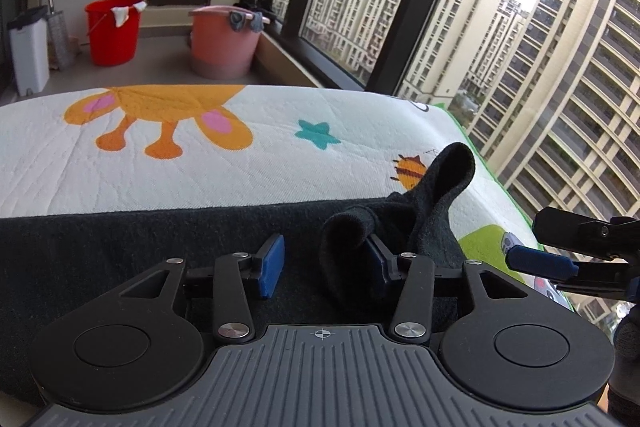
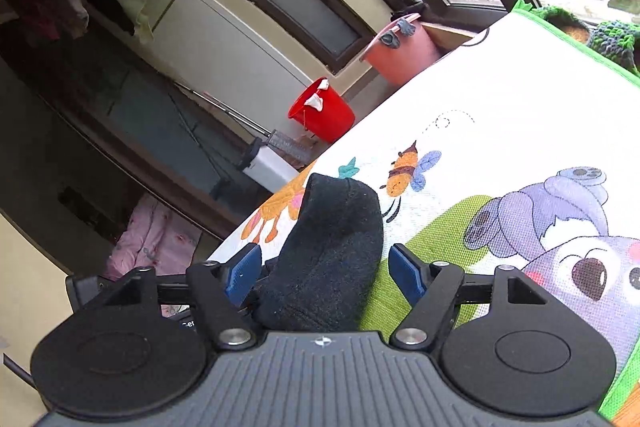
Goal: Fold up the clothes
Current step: 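Roll the strip end over onto itself with the right tool while the left tool pins it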
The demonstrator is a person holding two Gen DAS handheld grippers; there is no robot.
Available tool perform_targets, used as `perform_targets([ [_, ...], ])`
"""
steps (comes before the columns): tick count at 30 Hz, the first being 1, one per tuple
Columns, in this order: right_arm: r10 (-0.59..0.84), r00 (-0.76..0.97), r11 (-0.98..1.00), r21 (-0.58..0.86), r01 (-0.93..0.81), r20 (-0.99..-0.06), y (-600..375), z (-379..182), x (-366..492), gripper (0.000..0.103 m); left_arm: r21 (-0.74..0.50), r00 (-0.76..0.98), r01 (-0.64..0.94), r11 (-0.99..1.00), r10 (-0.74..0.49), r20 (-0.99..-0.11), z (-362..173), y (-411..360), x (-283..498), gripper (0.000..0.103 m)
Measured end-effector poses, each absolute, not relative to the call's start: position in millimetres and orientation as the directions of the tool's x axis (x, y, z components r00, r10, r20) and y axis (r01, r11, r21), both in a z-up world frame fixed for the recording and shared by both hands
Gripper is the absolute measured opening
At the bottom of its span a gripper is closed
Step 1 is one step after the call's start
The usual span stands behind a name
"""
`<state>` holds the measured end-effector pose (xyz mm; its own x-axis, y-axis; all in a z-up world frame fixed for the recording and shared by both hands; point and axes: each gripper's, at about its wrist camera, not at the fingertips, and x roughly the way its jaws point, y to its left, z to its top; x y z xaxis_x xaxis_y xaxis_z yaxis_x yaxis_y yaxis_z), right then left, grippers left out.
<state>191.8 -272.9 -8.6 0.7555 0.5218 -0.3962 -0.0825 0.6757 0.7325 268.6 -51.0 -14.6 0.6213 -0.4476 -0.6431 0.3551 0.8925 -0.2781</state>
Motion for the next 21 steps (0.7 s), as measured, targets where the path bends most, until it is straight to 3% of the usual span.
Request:
perform_targets([
  [6, 0.497, 0.735, 0.709, 0.705, -0.038, -0.461, -232, -37, 211, 0.067, -0.326, 0.608, 0.345, 0.88, -0.474, -0.637, -13, -39, 268, 0.047],
  [7, 0.487, 0.742, 0.729, 0.682, -0.055, -0.46, -226, -36, 210, 0.06, -0.33, 0.607, 0.34, 0.881, -0.474, -0.638, -11, -36, 267, 0.048],
  [9, 0.453, 0.764, 0.783, 0.615, -0.094, -0.46, -214, -31, 205, 0.053, -0.323, 0.616, 0.312, 0.893, -0.449, -0.647, -5, -28, 261, 0.055],
  [11, 0.41, 0.776, 0.867, 0.468, -0.168, -0.48, -198, -19, 200, 0.051, -0.302, 0.636, 0.303, 0.904, -0.427, -0.642, 3, -20, 253, 0.065],
  [13, 0.345, 0.8, 0.935, 0.258, -0.245, -0.491, -172, -4, 190, 0.05, -0.297, 0.65, 0.308, 0.904, -0.428, -0.628, 14, -14, 244, 0.066],
  [15, 0.288, 0.824, 0.954, 0.069, -0.292, -0.488, -147, 5, 182, 0.05, -0.327, 0.663, 0.319, 0.89, -0.456, -0.594, 26, -7, 234, 0.061],
  [17, 0.231, 0.854, 0.94, -0.118, -0.319, -0.466, -116, 12, 168, 0.05, -0.361, 0.662, 0.328, 0.873, -0.485, -0.571, 36, -3, 230, 0.049],
  [21, 0.204, 0.879, 0.884, -0.304, -0.354, -0.43, -76, 14, 148, 0.05, -0.454, 0.631, 0.334, 0.826, -0.554, -0.543, 44, 4, 231, 0.045],
])
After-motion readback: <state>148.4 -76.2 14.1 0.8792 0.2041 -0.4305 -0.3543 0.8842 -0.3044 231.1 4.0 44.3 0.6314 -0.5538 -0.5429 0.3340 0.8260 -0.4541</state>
